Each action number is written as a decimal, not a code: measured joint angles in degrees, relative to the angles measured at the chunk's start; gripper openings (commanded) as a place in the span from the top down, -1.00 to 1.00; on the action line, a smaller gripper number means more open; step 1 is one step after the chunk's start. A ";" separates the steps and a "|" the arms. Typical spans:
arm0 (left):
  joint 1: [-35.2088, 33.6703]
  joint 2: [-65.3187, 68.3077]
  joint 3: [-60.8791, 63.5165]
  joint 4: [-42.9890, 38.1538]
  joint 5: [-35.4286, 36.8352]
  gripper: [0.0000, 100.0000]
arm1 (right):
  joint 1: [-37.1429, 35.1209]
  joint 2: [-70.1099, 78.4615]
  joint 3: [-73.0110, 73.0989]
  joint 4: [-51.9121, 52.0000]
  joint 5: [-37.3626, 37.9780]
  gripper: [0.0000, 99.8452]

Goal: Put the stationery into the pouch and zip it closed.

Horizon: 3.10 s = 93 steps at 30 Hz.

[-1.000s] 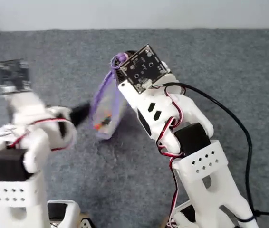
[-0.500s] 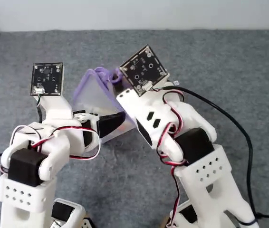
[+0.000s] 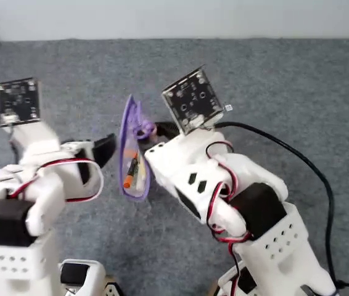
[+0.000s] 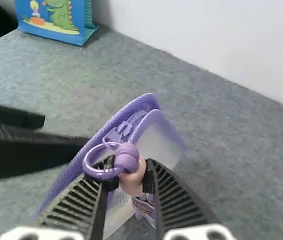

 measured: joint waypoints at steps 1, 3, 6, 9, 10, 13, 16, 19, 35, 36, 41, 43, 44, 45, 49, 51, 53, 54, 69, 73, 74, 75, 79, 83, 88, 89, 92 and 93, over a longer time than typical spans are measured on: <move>-1.23 0.00 -1.32 0.44 -1.49 0.48 | -0.35 0.00 0.00 0.00 0.00 0.99; -3.60 0.00 -2.99 1.05 -4.48 0.48 | -0.44 0.00 0.00 0.00 0.00 0.99; -6.33 0.00 -3.60 2.37 -8.00 0.48 | -0.18 0.00 0.26 -1.14 0.79 0.99; -6.77 0.00 -3.60 5.19 -9.93 0.48 | 2.46 0.53 0.97 -5.10 1.76 0.99; -6.86 0.00 -3.60 6.15 -10.11 0.48 | 3.16 1.49 0.97 -6.59 2.46 0.99; -6.95 0.00 -3.60 7.38 -10.29 0.48 | 3.78 1.58 1.14 -11.16 5.54 0.99; -6.33 0.00 -3.60 7.56 -10.29 0.48 | 3.60 1.67 0.97 -15.21 9.32 0.99; -3.08 0.00 -3.60 7.56 -10.29 0.48 | 3.78 3.08 -0.97 -18.20 12.92 0.99; 12.75 3.87 -1.49 -0.44 0.53 0.48 | 0.09 16.62 -26.73 -7.12 22.86 0.99; 13.01 4.84 -1.49 -1.05 1.49 0.48 | 0.18 16.62 -26.73 -4.66 22.86 0.99; 13.27 9.58 -1.49 -1.49 5.45 0.48 | 0.26 16.62 -26.81 4.57 19.78 0.99; 13.36 11.08 -1.49 -1.67 6.77 0.48 | 0.26 16.62 -27.08 7.74 17.93 0.99; 13.36 11.52 -1.49 -1.85 7.21 0.48 | 0.26 16.53 -27.52 9.32 16.97 0.99; 13.36 11.69 -1.49 -1.93 7.47 0.48 | 0.26 16.53 -27.87 10.73 16.00 0.99; 13.36 11.96 -1.49 -1.93 7.91 0.48 | 0.26 16.44 -28.48 15.91 12.40 0.99; 13.36 11.96 -1.49 -1.58 7.91 0.48 | 0.26 16.44 -29.10 18.11 10.46 0.99; 13.45 11.96 -1.49 -0.18 7.82 0.48 | 0.26 16.35 -29.54 19.87 8.00 0.99; 13.45 11.96 -1.49 0.70 7.21 0.48 | 0.26 16.09 -29.63 20.40 6.68 0.99; 5.45 -7.56 -1.58 7.56 -23.91 0.43 | 0.09 16.70 -24.97 22.51 2.29 0.99; -3.96 -10.55 -1.58 7.56 -32.62 0.34 | 0.18 16.70 -21.80 22.15 2.29 0.99; -6.33 -10.90 -1.58 7.56 -34.73 0.33 | 0.18 16.62 -21.36 21.71 2.29 0.99; -8.62 -10.99 -1.58 7.56 -36.57 0.33 | 0.00 16.79 -21.19 21.19 2.29 0.99; -14.07 -11.16 -1.58 7.56 -42.64 0.33 | 0.00 16.97 -21.19 19.08 2.64 0.99; -13.98 -11.16 -1.58 7.56 -44.22 0.33 | 0.00 17.05 -20.84 16.18 4.57 0.99; -8.62 -11.16 -1.58 7.56 -44.48 0.33 | 0.00 17.05 -20.75 15.12 5.63 0.99; -7.82 -11.16 -1.32 7.56 -44.48 0.33 | 0.00 17.05 -20.75 15.12 5.63 0.99; -6.07 -11.16 0.70 6.77 -44.48 0.33 | 0.00 17.05 -20.75 15.12 6.77 0.99; -5.98 -11.16 1.49 6.15 -44.48 0.33 | 0.00 17.05 -20.75 15.12 7.30 0.99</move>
